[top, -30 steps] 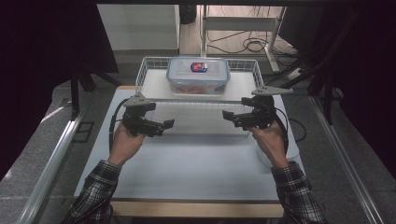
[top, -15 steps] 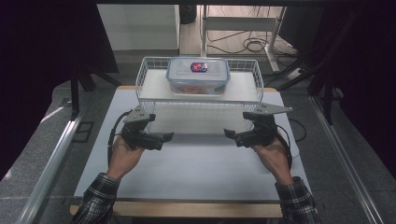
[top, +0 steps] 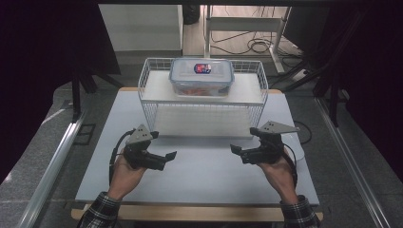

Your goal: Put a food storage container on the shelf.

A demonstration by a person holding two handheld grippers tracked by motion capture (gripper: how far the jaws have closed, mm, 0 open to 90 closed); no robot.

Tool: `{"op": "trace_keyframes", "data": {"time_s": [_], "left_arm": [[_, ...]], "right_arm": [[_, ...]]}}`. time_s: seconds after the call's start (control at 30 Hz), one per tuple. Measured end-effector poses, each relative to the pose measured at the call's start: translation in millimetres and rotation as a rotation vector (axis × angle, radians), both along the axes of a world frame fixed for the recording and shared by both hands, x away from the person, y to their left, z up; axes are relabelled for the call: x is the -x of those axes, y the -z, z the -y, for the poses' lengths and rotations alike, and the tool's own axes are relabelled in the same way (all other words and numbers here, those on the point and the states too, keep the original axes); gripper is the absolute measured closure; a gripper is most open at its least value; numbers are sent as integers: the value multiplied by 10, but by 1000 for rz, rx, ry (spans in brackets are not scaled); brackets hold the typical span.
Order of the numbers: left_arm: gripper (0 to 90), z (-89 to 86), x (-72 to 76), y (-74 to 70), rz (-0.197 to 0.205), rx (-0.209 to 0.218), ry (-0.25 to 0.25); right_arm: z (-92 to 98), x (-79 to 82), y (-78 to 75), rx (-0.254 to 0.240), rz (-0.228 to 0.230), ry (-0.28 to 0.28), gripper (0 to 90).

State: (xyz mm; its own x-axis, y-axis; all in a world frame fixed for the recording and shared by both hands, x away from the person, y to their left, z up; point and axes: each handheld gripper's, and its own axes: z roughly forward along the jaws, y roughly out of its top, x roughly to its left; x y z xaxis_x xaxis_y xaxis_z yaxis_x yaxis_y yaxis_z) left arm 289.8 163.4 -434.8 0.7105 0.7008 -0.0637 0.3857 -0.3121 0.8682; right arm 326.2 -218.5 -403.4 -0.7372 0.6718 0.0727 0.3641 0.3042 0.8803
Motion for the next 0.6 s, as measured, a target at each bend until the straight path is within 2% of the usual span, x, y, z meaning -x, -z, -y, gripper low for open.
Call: {"op": "trace_keyframes", "data": {"time_s": [0.4, 0.6], "left_arm": [[35, -70, 177, 218, -11, -6, -34], [38, -94, 252, 389, -20, -11, -50]], "right_arm": [[28, 178, 169, 0, -21, 18, 13], [11, 256, 301, 35, -33, 9, 19]]}}
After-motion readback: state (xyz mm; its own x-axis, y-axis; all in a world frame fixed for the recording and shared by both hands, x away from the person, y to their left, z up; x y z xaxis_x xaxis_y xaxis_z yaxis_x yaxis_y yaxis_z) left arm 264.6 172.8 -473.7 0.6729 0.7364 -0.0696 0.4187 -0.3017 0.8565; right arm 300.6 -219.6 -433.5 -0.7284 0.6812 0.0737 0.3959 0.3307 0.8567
